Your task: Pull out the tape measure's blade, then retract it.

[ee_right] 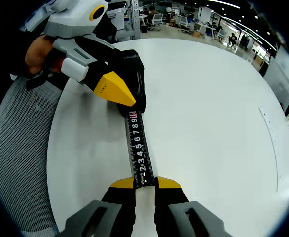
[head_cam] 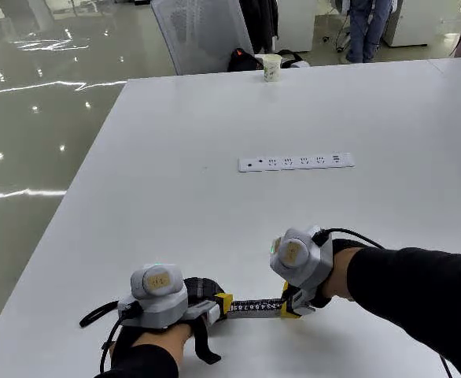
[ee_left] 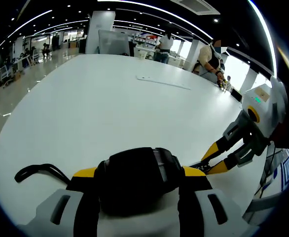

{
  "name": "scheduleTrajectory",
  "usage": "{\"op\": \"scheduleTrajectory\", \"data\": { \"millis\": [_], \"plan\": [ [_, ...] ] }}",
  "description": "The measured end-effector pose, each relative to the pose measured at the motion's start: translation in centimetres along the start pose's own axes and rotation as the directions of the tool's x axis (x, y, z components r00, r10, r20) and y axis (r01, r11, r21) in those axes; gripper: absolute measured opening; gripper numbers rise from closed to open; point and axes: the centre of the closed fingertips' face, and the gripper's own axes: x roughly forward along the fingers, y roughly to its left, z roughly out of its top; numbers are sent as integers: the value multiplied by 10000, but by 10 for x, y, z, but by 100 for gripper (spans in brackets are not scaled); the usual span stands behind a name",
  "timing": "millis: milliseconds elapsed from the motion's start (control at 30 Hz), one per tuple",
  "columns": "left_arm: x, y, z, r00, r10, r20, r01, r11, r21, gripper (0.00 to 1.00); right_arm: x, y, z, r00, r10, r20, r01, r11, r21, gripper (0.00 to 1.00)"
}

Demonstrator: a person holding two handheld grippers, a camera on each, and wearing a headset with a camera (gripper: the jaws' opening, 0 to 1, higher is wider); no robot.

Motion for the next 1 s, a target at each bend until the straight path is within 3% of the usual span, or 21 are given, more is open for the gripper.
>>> {"op": "scheduleTrajectory", "data": {
  "millis": [1000],
  "plan": [
    [0,2,2,9995,-311,101,313,9994,-149,59,7,1,19,9994,-80,342,71,9996,276,11]
  ]
}}
